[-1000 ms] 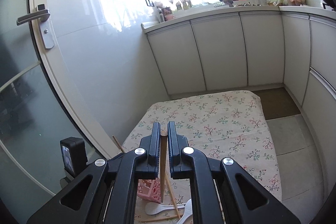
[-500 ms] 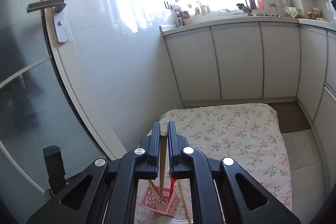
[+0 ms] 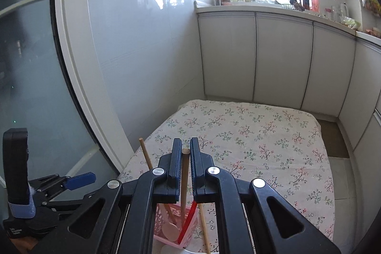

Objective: Organize utensils
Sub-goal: 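Lower both chopsticks upright into the pink basket and open both tools, then move both tools back over the remaining chopsticks and rice paddle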

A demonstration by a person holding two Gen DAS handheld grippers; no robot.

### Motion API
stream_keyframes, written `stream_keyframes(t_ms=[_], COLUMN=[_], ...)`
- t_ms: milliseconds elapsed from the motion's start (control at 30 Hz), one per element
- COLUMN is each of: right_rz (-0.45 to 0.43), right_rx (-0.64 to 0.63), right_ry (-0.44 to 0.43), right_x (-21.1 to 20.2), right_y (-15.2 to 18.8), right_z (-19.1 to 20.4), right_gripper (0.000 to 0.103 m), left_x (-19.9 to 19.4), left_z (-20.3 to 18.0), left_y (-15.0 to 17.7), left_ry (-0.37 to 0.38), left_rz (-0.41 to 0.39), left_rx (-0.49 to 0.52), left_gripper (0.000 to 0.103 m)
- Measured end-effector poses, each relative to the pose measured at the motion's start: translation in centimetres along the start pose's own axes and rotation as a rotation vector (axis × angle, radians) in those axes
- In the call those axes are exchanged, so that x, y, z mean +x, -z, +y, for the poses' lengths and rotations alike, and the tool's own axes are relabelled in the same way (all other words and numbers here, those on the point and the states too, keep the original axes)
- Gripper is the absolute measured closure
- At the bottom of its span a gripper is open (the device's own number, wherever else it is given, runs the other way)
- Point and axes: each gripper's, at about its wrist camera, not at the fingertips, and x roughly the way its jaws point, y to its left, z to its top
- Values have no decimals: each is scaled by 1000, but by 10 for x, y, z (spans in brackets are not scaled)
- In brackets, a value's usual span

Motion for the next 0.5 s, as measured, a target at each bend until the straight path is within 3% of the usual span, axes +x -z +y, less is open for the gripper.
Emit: stream_keyframes(t_ms=[200,333,500], right_rz=[34,45,62], right_rx=[57,91,133], right_ry=[-43,-55,-64], right_x=[6,-3,-25], right_y=[3,3,2], right_z=[-9,-19,-34], right_gripper=[94,75,67], left_x=[2,2,-3], left_z=[-7,-13,-23], left_y=[0,3,8], left_ry=[3,-4,21], left_rz=[16,27,42], left_rx=[23,50,76], left_gripper=[38,35,32])
